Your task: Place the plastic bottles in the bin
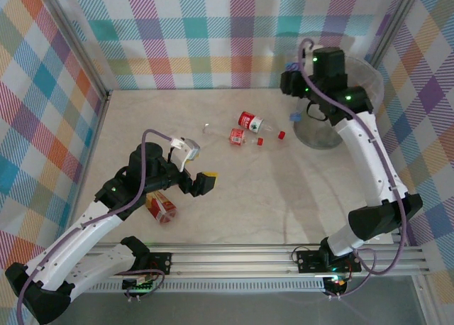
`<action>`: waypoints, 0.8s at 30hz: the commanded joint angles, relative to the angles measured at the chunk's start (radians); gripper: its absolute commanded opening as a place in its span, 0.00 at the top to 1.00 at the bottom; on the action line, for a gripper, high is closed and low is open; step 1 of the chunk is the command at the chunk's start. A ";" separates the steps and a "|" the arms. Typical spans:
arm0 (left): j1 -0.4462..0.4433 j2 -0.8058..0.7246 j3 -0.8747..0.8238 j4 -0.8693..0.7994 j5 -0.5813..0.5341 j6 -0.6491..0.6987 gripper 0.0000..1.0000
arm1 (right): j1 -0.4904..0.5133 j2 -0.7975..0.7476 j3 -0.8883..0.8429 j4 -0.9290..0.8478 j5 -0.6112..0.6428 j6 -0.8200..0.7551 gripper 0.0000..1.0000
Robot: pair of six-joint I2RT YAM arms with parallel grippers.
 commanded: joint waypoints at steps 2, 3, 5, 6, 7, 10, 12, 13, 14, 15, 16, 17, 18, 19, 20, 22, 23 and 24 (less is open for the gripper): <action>0.011 0.005 -0.002 0.025 -0.016 -0.015 0.00 | -0.067 0.043 0.081 0.033 0.047 0.134 0.37; 0.011 0.004 -0.002 0.026 -0.018 -0.015 0.00 | -0.083 0.057 0.102 0.038 0.053 0.162 0.37; 0.011 0.004 -0.002 0.025 -0.020 -0.016 0.00 | -0.110 0.083 0.137 0.048 0.063 0.208 0.37; 0.011 0.004 -0.003 0.025 -0.019 -0.017 0.00 | -0.123 0.095 0.151 0.055 0.069 0.234 0.37; 0.013 0.002 -0.001 0.026 -0.021 -0.018 0.00 | -0.136 0.108 0.161 0.065 0.072 0.260 0.37; 0.011 0.001 -0.001 0.026 -0.023 -0.017 0.00 | -0.170 0.143 0.179 0.094 0.083 0.320 0.36; 0.011 0.002 -0.002 0.025 -0.021 -0.018 0.00 | -0.192 0.162 0.183 0.112 0.099 0.354 0.35; 0.012 0.002 -0.002 0.026 -0.021 -0.019 0.00 | -0.205 0.173 0.183 0.122 0.101 0.374 0.35; 0.011 0.002 -0.002 0.026 -0.023 -0.020 0.00 | -0.218 0.182 0.186 0.125 0.103 0.394 0.34; 0.011 0.003 -0.003 0.026 -0.021 -0.022 0.00 | -0.232 0.191 0.187 0.127 0.105 0.412 0.34; 0.011 0.005 -0.001 0.026 -0.020 -0.023 0.00 | -0.244 0.200 0.188 0.130 0.104 0.428 0.34; 0.011 0.006 -0.002 0.026 -0.018 -0.024 0.00 | -0.257 0.206 0.193 0.131 0.105 0.442 0.34; 0.011 0.008 -0.002 0.025 -0.018 -0.025 0.00 | -0.266 0.212 0.193 0.132 0.107 0.452 0.34; 0.012 0.009 -0.001 0.022 -0.018 -0.026 0.00 | -0.276 0.217 0.195 0.136 0.105 0.463 0.34; 0.011 0.011 0.003 0.020 -0.020 -0.028 0.00 | -0.288 0.225 0.198 0.133 0.102 0.473 0.34; 0.012 0.015 0.005 0.017 -0.023 -0.034 0.00 | -0.305 0.241 0.212 0.122 0.097 0.489 0.34; 0.012 0.019 0.008 0.015 -0.026 -0.041 0.00 | -0.312 0.251 0.220 0.116 0.097 0.496 0.34; 0.011 0.021 0.009 0.014 -0.029 -0.047 0.00 | -0.320 0.258 0.222 0.115 0.094 0.503 0.34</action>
